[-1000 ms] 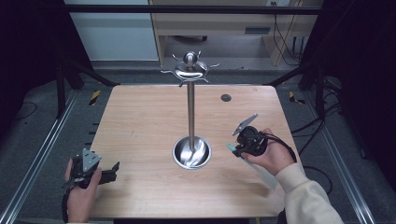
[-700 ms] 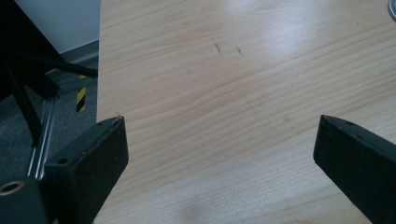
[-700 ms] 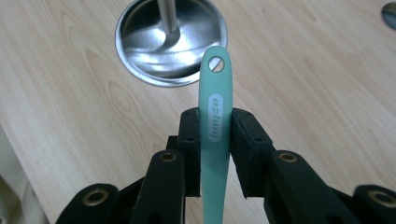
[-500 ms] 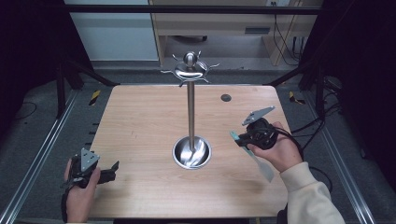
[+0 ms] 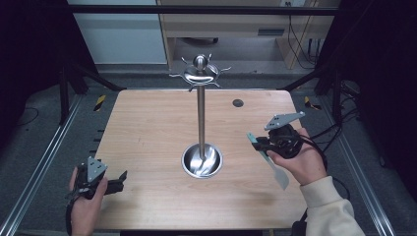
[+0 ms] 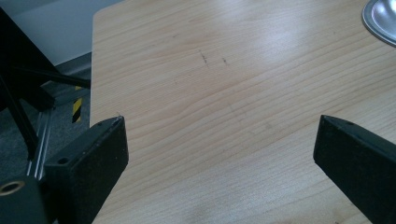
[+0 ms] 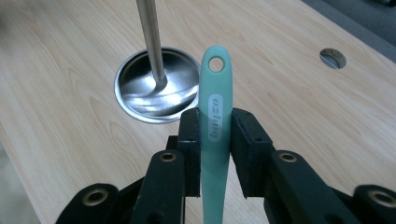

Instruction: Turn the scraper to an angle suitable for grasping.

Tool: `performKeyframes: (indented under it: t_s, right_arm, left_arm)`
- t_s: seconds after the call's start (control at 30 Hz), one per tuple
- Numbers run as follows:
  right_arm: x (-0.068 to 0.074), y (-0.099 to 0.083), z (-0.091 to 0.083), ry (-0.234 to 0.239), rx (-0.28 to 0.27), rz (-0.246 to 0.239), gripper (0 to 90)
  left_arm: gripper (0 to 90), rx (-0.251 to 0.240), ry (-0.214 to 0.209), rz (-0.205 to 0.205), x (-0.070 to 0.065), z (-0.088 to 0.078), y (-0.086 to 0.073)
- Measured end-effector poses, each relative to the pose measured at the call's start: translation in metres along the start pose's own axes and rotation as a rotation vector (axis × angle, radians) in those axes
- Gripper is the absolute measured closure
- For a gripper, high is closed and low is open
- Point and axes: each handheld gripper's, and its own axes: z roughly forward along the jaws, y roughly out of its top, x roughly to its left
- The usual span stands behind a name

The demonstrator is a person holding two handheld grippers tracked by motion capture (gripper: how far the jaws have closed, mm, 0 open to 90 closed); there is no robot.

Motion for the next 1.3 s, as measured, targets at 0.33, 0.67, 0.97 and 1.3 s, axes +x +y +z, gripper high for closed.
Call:
performKeyframes:
  t_s: [0.33, 0.67, 0.97, 1.3]
  right_arm:
    - [0.002, 0.010, -0.008, 0.002, -0.069, 0.006, 74.4]
    - [0.002, 0.016, -0.016, 0.008, -0.168, -0.003, 74.4]
    - [0.003, 0.020, -0.024, -0.011, -0.228, 0.011, 74.4]
    - [0.005, 0.033, -0.033, -0.012, -0.273, 0.001, 74.3]
  left_arm:
    - [2.9, -0.004, 0.005, -0.007, 0.002, -0.003, -0.001]
    - [2.9, -0.008, -0.002, -0.004, 0.001, -0.002, 0.000]
    - [2.9, -0.016, -0.005, -0.008, 0.002, -0.004, 0.000]
    - [3.0, -0.013, 0.000, -0.004, 0.003, -0.004, -0.001]
